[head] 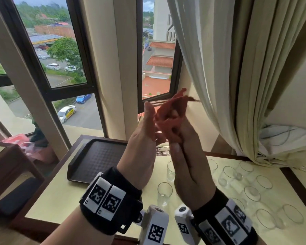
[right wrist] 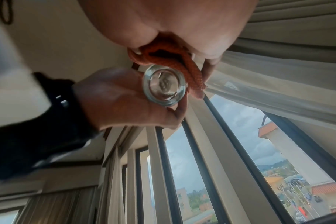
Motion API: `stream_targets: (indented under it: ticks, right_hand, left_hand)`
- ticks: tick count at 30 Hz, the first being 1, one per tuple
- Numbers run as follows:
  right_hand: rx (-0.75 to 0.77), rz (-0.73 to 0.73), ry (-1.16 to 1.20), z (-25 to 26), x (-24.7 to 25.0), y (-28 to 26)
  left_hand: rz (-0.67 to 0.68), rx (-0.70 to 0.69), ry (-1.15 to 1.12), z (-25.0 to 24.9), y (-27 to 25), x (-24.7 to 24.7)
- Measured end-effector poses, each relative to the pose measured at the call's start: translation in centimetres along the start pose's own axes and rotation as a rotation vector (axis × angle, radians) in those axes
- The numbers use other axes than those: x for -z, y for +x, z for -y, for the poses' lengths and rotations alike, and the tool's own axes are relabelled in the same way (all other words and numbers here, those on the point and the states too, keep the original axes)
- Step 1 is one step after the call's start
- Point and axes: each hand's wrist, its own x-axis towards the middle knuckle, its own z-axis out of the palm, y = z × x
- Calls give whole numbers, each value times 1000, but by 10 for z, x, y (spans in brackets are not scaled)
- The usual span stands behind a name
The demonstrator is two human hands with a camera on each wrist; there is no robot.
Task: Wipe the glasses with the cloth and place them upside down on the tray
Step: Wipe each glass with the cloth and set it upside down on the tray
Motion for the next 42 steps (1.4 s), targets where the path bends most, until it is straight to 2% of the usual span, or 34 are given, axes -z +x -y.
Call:
stream_targets:
  ticks: [3, 5, 8, 11, 13, 16, 19, 21, 23, 25, 28, 30, 32, 34, 38, 40, 42]
  right_hand:
    - [-6, 63, -83, -10, -6, -29]
    - [-56, 50, -29, -17, -10, -40]
    - [-205, -11, 164, -22, -10, -31]
    - [-317, -94, 168, -20, -2, -7]
    - [-285, -118, 141, -13, 2, 6]
    - [-112, -85, 68, 1, 2, 9]
    - [-27, 8, -31, 0, -4, -12]
    - [-29, 36, -98, -7, -8, -32]
    - [-65, 28, -78, -12, -11, -44]
    - [-115, -3, -14, -17, -13, -44]
    - [-297, -66, 176, -22, -11, -30]
    - [-332, -122, 181, -22, -3, -15]
    - [-288, -146, 118, -15, 4, 2]
    - [-166, -136, 60, -8, 8, 12]
    - [69, -5, -120, -1, 5, 4]
    - [121, 54, -222, -11, 0, -14]
    - [88, 68, -229, -22, -4, -33]
  left_hand:
    - [32, 21, 8, 1, 3, 12]
    - [-30, 11, 79, 1, 4, 15]
    - [-42, 30, 88, 2, 0, 11]
    - [4, 14, 76, 2, -6, 1]
    - [13, -3, 67, 5, -7, -3]
    - [5, 31, -13, 8, -5, -5]
    - [34, 57, -42, 7, 0, 3]
    - [-5, 79, -3, 2, 2, 8]
    - [-96, 104, 56, 0, 3, 9]
    - [-127, 107, 116, 1, 3, 8]
    - [-94, 82, 107, 3, 2, 5]
    - [-47, 42, 63, 7, 0, 1]
    - [-35, 26, 83, 9, -1, -4]
    - [-46, 36, 80, 13, 1, -6]
    - [-13, 49, 72, 17, 2, 2]
    - [20, 61, 38, 17, 3, 11]
    - [33, 59, 41, 12, 5, 14]
